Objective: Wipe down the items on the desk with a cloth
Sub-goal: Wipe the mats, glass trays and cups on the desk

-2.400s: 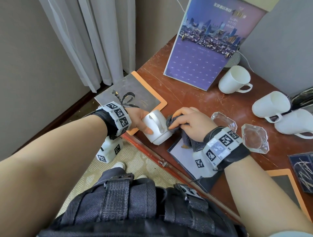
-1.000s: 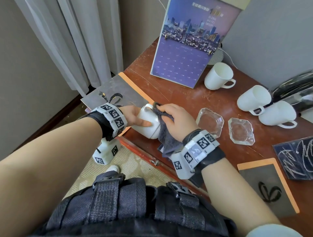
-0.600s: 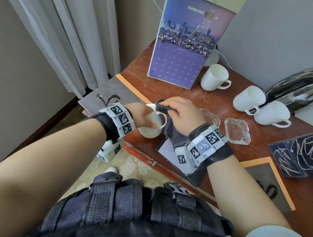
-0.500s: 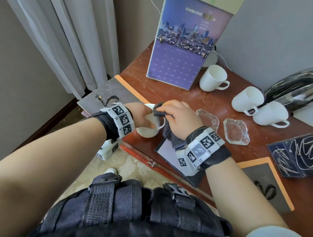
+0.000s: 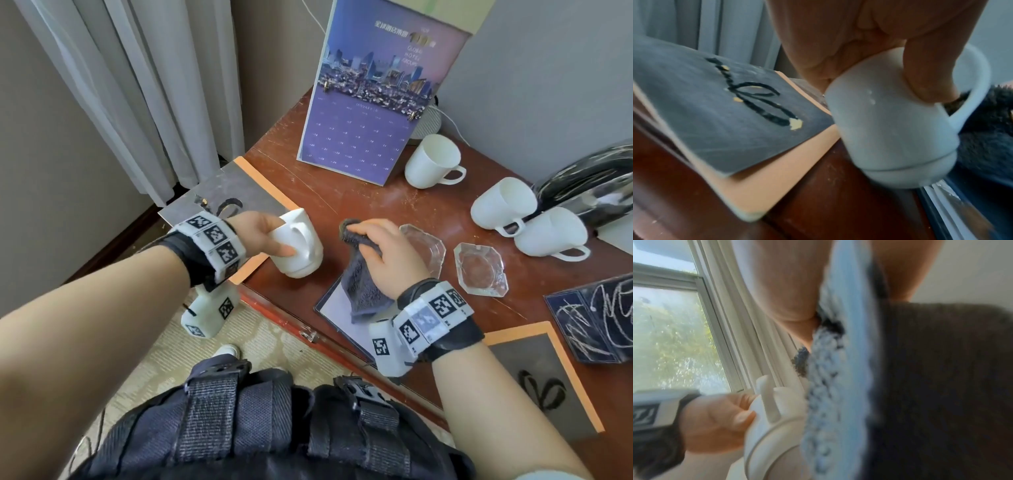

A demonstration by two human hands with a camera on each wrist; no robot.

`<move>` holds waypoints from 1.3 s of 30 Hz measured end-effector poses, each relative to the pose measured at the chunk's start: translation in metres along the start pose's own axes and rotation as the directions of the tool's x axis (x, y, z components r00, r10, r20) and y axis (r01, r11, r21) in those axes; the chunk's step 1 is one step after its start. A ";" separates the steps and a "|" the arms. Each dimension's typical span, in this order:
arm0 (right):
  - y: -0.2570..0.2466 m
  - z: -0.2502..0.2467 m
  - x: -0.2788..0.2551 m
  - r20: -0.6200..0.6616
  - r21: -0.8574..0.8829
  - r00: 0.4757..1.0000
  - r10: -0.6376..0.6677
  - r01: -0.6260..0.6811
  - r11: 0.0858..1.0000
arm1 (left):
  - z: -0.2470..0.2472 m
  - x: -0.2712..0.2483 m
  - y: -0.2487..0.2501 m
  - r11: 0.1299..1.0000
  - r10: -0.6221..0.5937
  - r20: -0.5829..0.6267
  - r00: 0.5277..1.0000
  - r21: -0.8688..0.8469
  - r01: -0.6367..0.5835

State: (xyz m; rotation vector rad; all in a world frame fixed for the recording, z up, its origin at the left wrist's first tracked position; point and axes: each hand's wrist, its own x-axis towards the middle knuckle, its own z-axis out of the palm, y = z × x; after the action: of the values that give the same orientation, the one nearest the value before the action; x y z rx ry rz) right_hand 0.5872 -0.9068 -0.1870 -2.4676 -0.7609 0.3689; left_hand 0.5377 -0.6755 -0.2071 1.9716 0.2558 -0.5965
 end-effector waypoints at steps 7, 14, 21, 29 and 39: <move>-0.032 -0.005 0.014 -0.141 -0.042 0.941 -0.308 0.306 0.951 | -0.008 -0.015 0.021 0.955 0.212 0.090 0.973 -0.230 -0.187; -0.020 -0.029 0.027 0.092 -0.080 0.988 0.127 -0.119 0.990 | -0.018 -0.025 0.059 0.897 0.401 0.134 0.906 -0.257 -0.359; -0.012 -0.042 0.012 -0.088 0.031 0.958 0.273 -0.272 0.962 | -0.042 0.004 0.068 0.927 0.359 0.103 0.928 0.074 -0.367; -0.022 -0.053 -0.022 -0.176 -0.040 0.904 0.390 -0.402 0.915 | -0.035 0.036 0.103 0.631 0.233 0.219 0.948 0.707 -0.319; -0.010 -0.082 -0.080 -0.335 0.008 0.802 0.494 -0.522 0.853 | 0.017 0.084 0.140 0.419 0.163 0.197 0.967 0.873 -0.249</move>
State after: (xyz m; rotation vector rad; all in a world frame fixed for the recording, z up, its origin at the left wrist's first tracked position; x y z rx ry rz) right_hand 0.5508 -0.9801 -0.1061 -2.6931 0.0416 0.1045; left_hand 0.6635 -0.7619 -0.1472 2.9478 -0.4968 -0.7246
